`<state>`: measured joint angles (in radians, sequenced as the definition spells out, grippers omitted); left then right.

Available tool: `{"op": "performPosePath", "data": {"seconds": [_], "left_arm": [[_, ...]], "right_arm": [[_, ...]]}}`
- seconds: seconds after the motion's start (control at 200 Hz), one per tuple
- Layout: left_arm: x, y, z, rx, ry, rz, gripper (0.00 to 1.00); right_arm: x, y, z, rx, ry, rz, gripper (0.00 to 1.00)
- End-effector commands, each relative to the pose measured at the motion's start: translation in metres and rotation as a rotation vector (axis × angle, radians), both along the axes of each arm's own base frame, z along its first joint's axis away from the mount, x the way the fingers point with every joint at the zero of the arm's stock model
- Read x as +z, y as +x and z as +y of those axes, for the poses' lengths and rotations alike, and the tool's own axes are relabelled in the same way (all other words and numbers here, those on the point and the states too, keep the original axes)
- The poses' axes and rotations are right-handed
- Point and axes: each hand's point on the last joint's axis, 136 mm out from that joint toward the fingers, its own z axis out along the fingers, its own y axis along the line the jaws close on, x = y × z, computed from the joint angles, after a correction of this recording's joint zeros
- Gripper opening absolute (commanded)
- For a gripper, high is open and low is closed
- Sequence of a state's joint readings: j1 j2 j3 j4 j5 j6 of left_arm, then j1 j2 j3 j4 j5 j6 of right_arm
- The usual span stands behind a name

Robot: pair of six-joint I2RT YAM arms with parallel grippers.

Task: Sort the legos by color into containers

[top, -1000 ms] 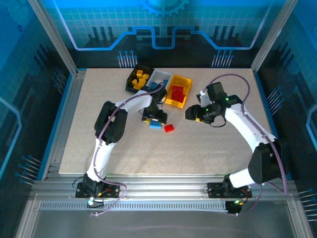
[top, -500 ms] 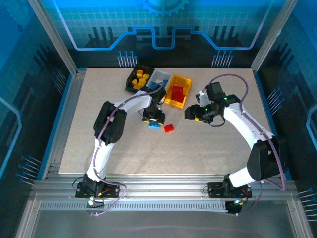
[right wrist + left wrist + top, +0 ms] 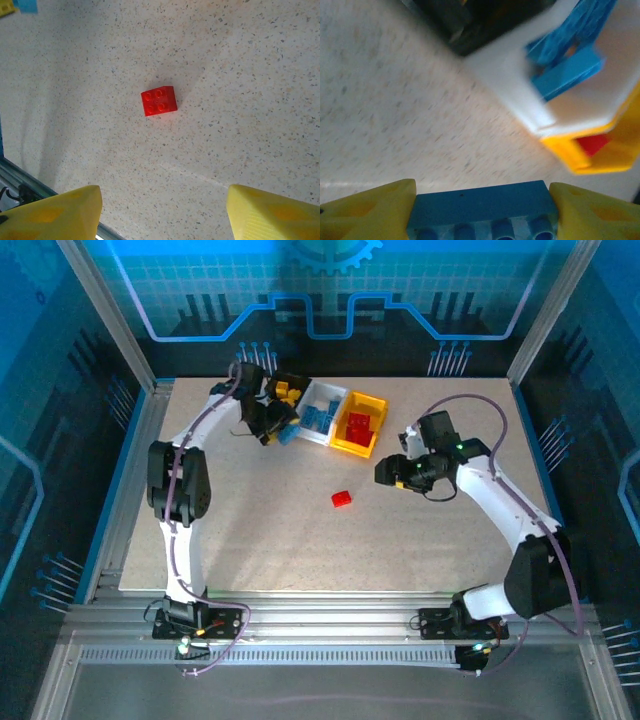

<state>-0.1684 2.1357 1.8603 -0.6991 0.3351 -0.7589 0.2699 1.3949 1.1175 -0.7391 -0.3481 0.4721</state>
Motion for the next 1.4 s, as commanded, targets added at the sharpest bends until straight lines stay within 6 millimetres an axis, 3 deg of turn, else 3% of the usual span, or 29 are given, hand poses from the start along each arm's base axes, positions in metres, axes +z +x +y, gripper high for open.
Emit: {"op": "performPosePath", "data": {"seconds": [0.0, 0.205, 0.335, 0.545, 0.71, 0.83, 0.996, 1.226, 1.396], "left_arm": [[0.024, 0.041, -0.03, 0.102, -0.186, -0.041, 0.68], [0.026, 0.087, -0.048, 0.189, -0.267, -0.067, 0.69], [0.027, 0.101, -0.059, 0.188, -0.275, -0.071, 0.85], [0.031, 0.096, -0.061, 0.178, -0.263, -0.071, 0.91], [0.054, 0.075, -0.054, 0.119, -0.203, -0.115, 0.93], [0.066, 0.04, -0.048, 0.041, -0.113, -0.14, 0.94], [0.079, -0.032, -0.039, -0.084, 0.019, -0.158, 0.98], [0.056, -0.153, -0.011, -0.167, 0.133, -0.079, 0.99], [0.04, -0.226, 0.013, -0.147, 0.141, -0.03, 0.99]], "right_arm": [[0.004, -0.013, 0.0, -0.027, 0.005, -0.009, 0.68], [-0.004, -0.037, -0.01, -0.07, -0.016, -0.002, 0.68], [-0.003, -0.046, -0.017, -0.086, -0.028, -0.018, 0.7], [-0.003, -0.051, -0.02, -0.076, -0.042, -0.03, 0.71], [-0.005, -0.049, -0.013, -0.034, -0.041, -0.037, 0.72], [-0.008, -0.044, -0.006, 0.012, -0.057, -0.044, 0.72], [-0.013, -0.037, 0.012, 0.091, -0.071, -0.049, 0.73], [-0.022, -0.019, 0.05, 0.228, -0.102, -0.07, 0.73], [-0.033, -0.009, 0.086, 0.341, -0.151, -0.044, 0.73]]}}
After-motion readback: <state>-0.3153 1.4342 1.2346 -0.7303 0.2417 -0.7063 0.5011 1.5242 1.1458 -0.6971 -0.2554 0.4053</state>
